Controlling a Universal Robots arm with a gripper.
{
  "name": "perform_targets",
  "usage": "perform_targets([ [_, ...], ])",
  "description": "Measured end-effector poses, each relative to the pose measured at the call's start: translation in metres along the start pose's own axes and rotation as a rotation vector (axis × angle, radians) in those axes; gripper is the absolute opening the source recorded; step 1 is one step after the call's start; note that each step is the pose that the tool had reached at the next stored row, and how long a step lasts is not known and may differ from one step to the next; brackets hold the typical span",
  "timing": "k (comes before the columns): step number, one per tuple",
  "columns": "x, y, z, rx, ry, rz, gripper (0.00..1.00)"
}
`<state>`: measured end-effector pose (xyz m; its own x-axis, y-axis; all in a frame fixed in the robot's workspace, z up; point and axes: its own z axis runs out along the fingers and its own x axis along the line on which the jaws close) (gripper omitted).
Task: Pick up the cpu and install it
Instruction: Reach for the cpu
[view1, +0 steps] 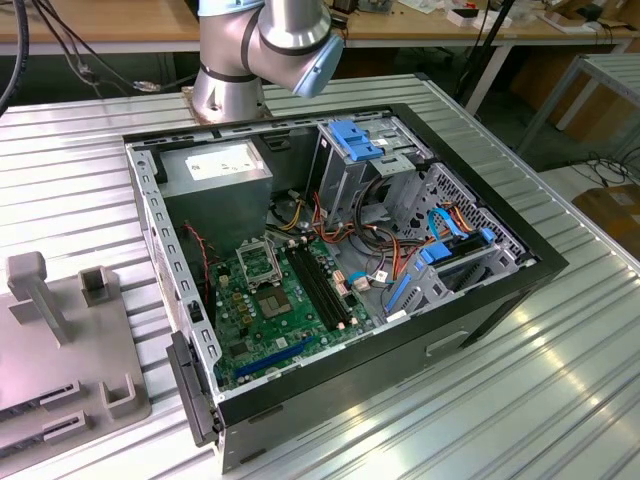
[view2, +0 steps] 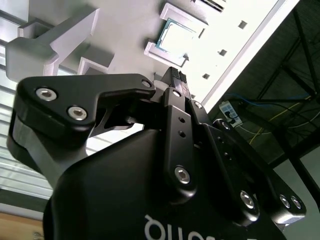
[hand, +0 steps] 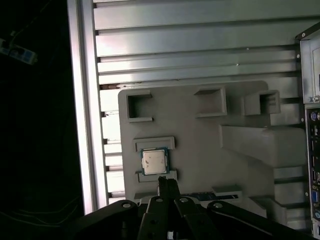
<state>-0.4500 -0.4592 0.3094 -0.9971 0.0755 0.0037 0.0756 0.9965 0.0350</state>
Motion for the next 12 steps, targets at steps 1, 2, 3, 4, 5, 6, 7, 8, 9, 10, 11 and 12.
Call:
perform_targets([
  [1,0.0,0.0,0.0014,0.0,0.0,0.0,0.11],
  [2,0.0,-0.0001,0.0028,0.0,0.0,0.0,0.11],
  [3,0.0,-0.0001,0.0036,-0.0001,0.0,0.0,0.11],
  [4,0.0,-0.0002,0.0045,0.0,0.0,0.0,0.11],
  [5,0.0,-0.0002,0.0054,0.0,0.0,0.0,0.11],
  [6,0.0,-0.0002,0.0064,0.0,0.0,0.0,0.11],
  [7,0.0,-0.0003,0.0074,0.0,0.0,0.0,0.11],
  [8,0.0,-0.0003,0.0084,-0.0001,-0.0001,0.0,0.11],
  [9,0.0,-0.0003,0.0093,-0.0001,0.0,0.0,0.11],
  [10,0.0,-0.0003,0.0102,0.0,0.0,0.0,0.11],
  [11,0.0,-0.0004,0.0112,0.0,0.0,-0.001,0.11],
  [12,0.0,-0.0005,0.012,0.0001,0.0001,-0.005,0.11],
])
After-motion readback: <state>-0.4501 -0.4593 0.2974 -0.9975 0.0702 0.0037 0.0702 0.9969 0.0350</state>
